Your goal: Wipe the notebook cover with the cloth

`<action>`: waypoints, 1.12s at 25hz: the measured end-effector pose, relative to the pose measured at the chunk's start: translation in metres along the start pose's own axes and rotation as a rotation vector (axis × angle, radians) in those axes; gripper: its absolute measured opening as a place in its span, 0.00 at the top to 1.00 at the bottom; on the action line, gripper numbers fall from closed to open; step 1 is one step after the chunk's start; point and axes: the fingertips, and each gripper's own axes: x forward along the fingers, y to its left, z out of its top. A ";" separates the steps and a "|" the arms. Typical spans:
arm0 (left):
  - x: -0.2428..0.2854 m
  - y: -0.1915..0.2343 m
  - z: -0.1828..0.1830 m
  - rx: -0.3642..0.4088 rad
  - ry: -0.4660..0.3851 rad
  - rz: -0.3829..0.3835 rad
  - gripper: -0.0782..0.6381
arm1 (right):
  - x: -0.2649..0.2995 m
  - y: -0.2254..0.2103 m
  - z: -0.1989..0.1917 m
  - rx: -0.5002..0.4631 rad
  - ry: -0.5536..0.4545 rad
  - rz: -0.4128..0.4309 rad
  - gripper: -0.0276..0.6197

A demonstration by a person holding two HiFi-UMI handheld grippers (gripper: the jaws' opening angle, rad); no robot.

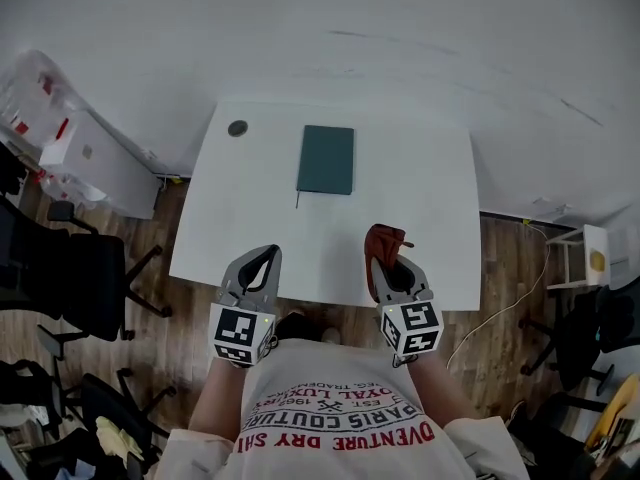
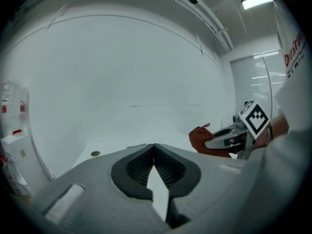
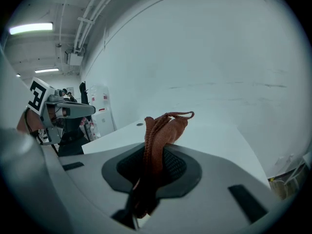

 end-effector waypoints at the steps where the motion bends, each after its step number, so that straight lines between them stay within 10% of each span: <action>1: 0.008 0.003 0.000 0.001 0.005 -0.007 0.88 | 0.006 -0.002 0.002 0.001 0.004 0.000 0.84; 10: 0.100 0.058 0.007 -0.013 0.028 -0.070 0.88 | 0.079 -0.029 0.033 0.022 0.046 -0.045 0.84; 28: 0.233 0.087 -0.099 -0.147 0.242 -0.277 0.88 | 0.219 -0.056 0.038 0.091 0.133 -0.086 0.84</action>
